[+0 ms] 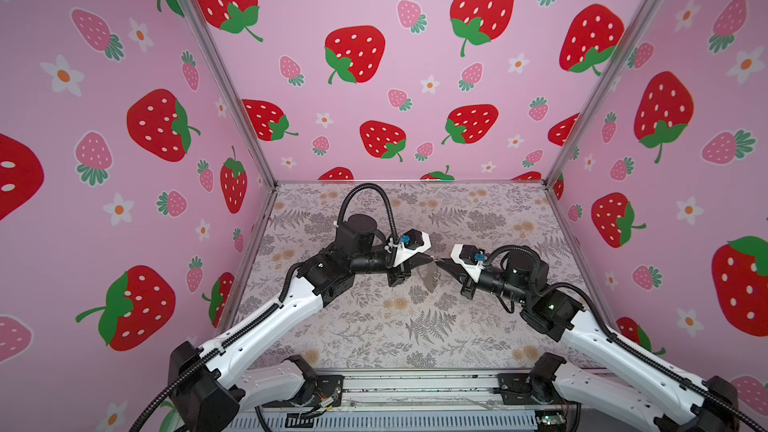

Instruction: Put the keys on the keyring

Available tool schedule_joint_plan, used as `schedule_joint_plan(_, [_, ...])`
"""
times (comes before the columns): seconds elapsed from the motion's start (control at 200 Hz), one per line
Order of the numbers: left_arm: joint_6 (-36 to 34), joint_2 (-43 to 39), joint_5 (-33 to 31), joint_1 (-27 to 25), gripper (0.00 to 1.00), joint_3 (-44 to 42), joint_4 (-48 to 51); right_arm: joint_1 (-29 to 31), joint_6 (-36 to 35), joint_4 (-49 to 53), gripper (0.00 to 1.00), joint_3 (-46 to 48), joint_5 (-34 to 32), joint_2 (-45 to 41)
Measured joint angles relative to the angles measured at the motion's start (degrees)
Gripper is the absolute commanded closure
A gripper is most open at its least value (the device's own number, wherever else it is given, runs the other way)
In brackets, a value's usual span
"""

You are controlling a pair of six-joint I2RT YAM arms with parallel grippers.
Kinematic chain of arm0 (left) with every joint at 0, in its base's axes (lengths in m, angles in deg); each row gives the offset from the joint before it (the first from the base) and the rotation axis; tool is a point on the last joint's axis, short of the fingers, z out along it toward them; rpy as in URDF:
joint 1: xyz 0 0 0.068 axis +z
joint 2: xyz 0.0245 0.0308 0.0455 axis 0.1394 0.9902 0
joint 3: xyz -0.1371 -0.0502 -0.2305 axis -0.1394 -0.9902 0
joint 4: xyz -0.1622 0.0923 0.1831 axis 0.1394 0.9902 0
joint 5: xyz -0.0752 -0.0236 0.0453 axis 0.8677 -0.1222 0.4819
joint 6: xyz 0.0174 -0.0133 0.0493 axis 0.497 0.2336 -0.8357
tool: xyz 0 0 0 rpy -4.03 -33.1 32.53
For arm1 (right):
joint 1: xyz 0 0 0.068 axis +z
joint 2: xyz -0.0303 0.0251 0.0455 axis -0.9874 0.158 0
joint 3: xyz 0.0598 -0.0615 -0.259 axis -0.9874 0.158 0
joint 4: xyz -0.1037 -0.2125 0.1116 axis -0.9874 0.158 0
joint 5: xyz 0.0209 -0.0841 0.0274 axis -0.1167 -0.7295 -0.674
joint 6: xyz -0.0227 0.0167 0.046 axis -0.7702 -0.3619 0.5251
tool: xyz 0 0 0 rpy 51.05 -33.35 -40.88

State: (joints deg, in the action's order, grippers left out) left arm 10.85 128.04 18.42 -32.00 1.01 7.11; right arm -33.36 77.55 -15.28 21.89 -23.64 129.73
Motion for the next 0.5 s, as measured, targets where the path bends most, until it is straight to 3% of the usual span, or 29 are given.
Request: schedule_joint_plan(0.5, [0.00, 0.02, -1.46, -0.13, 1.00, -0.02, 0.02, 0.02, -1.01, 0.92, 1.00, -1.53, -0.04, -0.31])
